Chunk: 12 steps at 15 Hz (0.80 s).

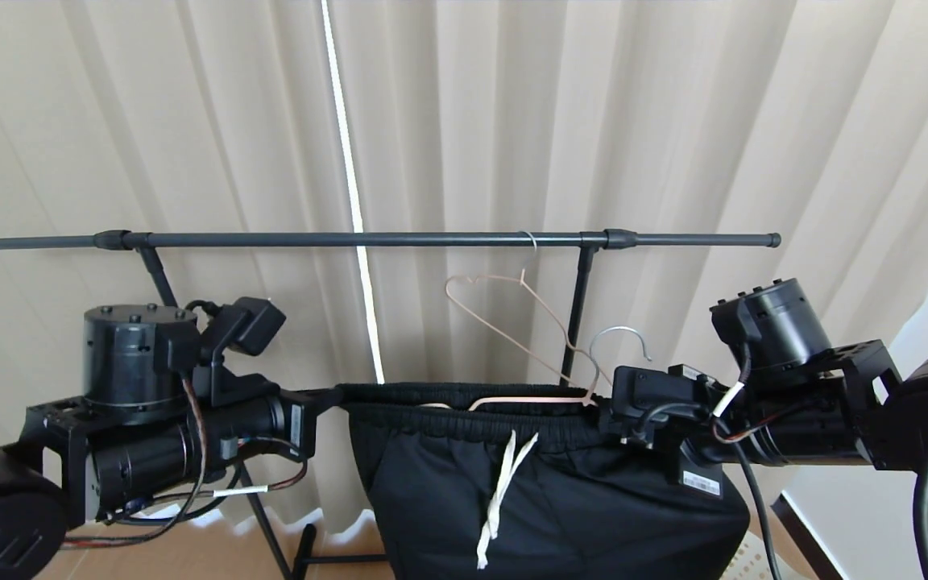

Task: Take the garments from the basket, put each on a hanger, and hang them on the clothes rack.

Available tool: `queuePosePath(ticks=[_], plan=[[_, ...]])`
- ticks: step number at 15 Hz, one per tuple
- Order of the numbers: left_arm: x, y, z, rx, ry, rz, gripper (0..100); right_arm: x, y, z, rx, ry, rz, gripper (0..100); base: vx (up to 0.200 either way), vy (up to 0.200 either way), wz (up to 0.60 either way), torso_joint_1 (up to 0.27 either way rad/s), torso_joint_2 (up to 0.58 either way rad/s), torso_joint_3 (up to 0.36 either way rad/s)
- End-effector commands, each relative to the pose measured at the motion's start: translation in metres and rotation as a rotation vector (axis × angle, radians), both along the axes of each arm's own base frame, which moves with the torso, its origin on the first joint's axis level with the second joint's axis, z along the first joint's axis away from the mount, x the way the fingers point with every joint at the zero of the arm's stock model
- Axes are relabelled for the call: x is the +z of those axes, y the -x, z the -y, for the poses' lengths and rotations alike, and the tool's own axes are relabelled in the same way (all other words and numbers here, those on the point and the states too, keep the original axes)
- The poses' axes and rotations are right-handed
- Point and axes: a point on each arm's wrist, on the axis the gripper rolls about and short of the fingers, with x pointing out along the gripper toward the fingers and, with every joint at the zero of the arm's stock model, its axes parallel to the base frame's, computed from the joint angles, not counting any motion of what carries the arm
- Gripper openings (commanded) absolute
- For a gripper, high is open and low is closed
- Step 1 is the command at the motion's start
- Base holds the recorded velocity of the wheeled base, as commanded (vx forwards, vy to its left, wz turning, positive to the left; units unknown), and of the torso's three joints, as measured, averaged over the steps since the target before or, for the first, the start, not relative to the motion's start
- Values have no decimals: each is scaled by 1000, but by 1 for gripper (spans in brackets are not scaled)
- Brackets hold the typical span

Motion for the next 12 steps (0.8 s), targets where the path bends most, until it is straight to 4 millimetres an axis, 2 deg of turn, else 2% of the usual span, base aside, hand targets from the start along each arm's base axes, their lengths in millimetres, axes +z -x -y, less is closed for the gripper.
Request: queuePosePath(ticks=[1, 4, 5, 7, 10, 12], plan=[[41, -3, 9, 6, -7, 68, 0, -7, -3, -2, 1, 20, -18, 0, 0, 0, 0, 0, 0, 0], [59, -3, 8, 40, -39, 35, 0, -9, -3, -2, 3, 23, -24, 0, 0, 0, 0, 0, 0, 0], [70, 1, 7, 39, -44, 28, 0, -10, -4, -3, 3, 24, -27, 0, 0, 0, 0, 0, 0, 0], [79, 5, 11, 20, -48, 20, 0, -12, -5, -3, 3, 27, -33, 0, 0, 0, 0, 0, 0, 0], [88, 13, 30, -19, -72, 23, 0, -13, -5, -3, 2, 29, -34, 0, 0, 0, 0, 0, 0, 0], [86, 21, 44, -68, -96, -4, 0, -11, -6, -4, 0, 24, -26, 0, 0, 0, 0, 0, 0, 0]])
